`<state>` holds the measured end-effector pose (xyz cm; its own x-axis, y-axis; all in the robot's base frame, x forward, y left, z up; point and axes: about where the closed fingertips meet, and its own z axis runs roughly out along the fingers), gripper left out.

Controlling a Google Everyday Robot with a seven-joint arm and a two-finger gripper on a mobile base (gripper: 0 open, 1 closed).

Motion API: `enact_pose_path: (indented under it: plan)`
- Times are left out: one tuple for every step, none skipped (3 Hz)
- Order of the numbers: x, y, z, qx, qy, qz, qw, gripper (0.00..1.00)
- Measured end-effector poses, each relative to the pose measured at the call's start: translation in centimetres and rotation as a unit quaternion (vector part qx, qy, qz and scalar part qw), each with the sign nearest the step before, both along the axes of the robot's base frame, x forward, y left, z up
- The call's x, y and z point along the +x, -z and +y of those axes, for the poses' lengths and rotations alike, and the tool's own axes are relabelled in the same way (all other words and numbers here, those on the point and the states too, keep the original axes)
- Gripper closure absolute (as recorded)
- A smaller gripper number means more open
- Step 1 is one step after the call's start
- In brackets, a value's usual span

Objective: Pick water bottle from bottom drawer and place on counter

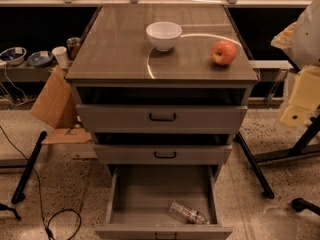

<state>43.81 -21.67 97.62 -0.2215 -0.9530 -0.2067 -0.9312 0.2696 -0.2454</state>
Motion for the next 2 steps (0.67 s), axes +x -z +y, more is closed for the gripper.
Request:
enact_pose_path:
  plan:
    - [0.0,0.0,0.0,0.0,0.0,0.0,1.0,0.0]
    - [0.0,1.5,0.9,0.0,-0.026,0.01,0.9996,0.0]
